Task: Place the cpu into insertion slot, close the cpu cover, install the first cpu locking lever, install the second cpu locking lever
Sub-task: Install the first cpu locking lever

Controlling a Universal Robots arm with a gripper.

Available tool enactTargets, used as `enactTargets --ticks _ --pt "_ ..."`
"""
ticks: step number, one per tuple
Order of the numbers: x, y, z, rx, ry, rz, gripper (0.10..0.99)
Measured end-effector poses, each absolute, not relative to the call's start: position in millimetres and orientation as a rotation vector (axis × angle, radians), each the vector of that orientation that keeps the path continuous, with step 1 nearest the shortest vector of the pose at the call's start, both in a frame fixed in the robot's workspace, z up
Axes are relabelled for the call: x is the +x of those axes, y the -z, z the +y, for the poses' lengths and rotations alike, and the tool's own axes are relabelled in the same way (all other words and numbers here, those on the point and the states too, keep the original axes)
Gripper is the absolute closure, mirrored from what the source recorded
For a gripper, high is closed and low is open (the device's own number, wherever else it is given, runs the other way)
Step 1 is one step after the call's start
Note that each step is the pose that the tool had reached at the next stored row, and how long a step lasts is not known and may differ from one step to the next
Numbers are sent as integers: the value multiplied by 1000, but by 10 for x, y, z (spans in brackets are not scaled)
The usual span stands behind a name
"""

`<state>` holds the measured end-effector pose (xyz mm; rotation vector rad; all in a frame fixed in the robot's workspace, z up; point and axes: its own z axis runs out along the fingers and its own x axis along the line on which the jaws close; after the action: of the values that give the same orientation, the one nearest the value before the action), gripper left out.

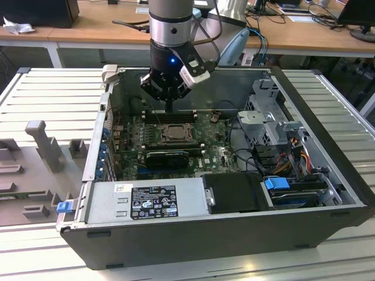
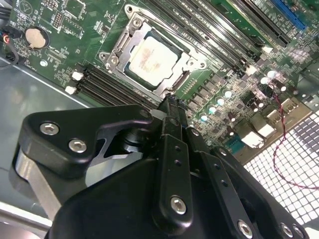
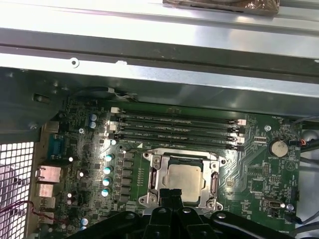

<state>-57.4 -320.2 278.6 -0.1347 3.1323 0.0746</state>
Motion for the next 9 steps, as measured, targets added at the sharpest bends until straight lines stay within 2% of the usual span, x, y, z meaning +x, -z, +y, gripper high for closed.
enactTargets --ticks 9 --pt "-649 -2780 -3201 -135 -75 3132 980"
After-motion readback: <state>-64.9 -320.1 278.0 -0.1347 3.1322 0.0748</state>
